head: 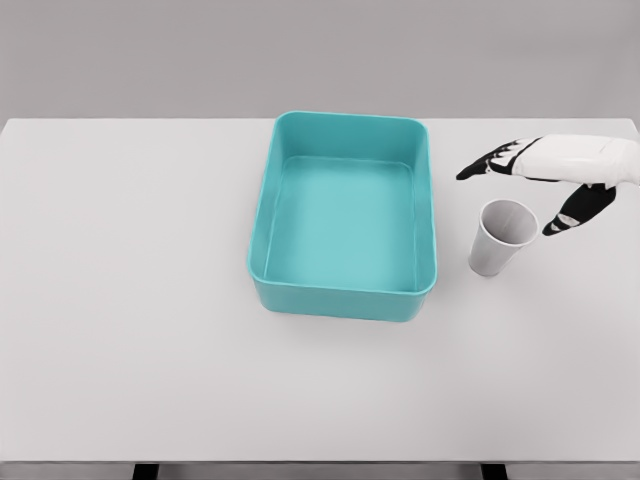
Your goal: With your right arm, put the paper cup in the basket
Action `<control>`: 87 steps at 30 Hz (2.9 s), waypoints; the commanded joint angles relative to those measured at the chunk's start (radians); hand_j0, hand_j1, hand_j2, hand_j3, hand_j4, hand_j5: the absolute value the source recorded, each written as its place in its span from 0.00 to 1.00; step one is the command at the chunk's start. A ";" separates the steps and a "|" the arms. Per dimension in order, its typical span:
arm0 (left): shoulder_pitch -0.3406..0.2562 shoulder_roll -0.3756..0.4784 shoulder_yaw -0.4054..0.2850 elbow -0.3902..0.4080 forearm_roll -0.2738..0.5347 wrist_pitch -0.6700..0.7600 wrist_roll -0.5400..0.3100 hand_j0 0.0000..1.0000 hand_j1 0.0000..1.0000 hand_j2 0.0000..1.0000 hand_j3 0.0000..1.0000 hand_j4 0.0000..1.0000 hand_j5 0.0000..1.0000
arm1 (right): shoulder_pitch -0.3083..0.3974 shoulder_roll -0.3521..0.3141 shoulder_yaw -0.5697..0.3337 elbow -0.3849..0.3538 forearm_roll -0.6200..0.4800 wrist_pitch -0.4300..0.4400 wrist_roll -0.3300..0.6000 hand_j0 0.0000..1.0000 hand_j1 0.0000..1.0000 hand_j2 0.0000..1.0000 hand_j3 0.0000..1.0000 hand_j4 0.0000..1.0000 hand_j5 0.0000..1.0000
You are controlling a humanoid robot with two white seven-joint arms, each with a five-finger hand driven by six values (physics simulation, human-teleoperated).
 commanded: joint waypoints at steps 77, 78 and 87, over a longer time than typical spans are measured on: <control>0.000 0.000 0.001 0.000 0.000 0.000 0.000 1.00 1.00 1.00 1.00 1.00 1.00 | -0.046 0.088 -0.155 0.028 -0.014 -0.050 0.000 0.72 0.72 0.72 0.72 0.72 0.72; 0.000 0.000 -0.001 0.000 0.000 0.000 0.000 1.00 1.00 1.00 1.00 1.00 1.00 | -0.049 0.107 -0.155 0.028 -0.014 -0.047 0.000 0.72 0.72 0.72 0.72 0.72 0.72; 0.000 0.000 -0.001 0.000 0.000 0.000 0.000 1.00 1.00 1.00 1.00 1.00 1.00 | -0.087 0.263 -0.137 0.019 -0.016 0.016 0.000 0.72 0.72 0.72 0.72 0.72 0.72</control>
